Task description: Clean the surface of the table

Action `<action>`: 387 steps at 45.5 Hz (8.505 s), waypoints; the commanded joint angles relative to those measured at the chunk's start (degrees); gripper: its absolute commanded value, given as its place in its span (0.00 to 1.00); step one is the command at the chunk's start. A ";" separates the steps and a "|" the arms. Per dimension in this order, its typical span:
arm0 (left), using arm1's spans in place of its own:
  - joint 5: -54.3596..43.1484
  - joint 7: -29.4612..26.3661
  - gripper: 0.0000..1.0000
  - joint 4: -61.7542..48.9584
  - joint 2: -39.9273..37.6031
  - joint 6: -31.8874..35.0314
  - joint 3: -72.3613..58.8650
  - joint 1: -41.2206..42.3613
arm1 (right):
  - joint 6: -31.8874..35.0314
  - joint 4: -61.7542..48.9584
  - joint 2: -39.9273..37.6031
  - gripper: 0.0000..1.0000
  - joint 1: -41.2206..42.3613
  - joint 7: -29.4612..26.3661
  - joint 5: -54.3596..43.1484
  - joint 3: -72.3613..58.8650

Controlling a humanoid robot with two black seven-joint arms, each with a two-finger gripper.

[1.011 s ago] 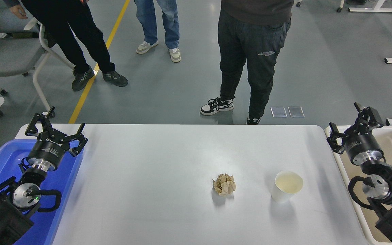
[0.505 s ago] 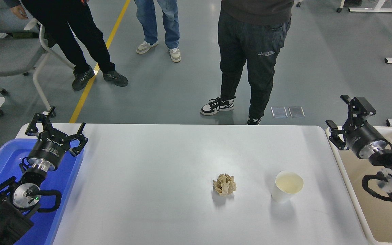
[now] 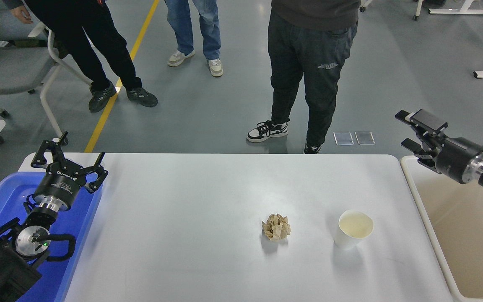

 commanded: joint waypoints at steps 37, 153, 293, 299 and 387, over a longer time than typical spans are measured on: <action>0.00 -0.05 1.00 0.00 0.00 0.01 0.00 0.00 | 0.57 13.01 7.45 0.99 29.50 -12.86 -33.38 -42.79; 0.09 -0.05 1.00 0.00 0.00 0.01 0.00 0.00 | 0.13 4.40 4.21 0.00 33.72 0.76 -39.45 -49.47; 0.00 -0.05 1.00 0.00 0.00 0.01 0.00 0.00 | -19.73 -70.22 21.95 0.00 -4.16 5.51 -6.05 -51.93; 0.00 -0.05 1.00 0.00 0.00 0.01 0.00 0.00 | -19.64 -70.83 23.45 0.00 -4.16 4.63 -4.64 -52.73; 0.00 -0.05 1.00 0.00 0.00 0.01 0.00 0.00 | -11.64 -72.68 23.45 0.99 2.08 -2.58 44.75 -45.97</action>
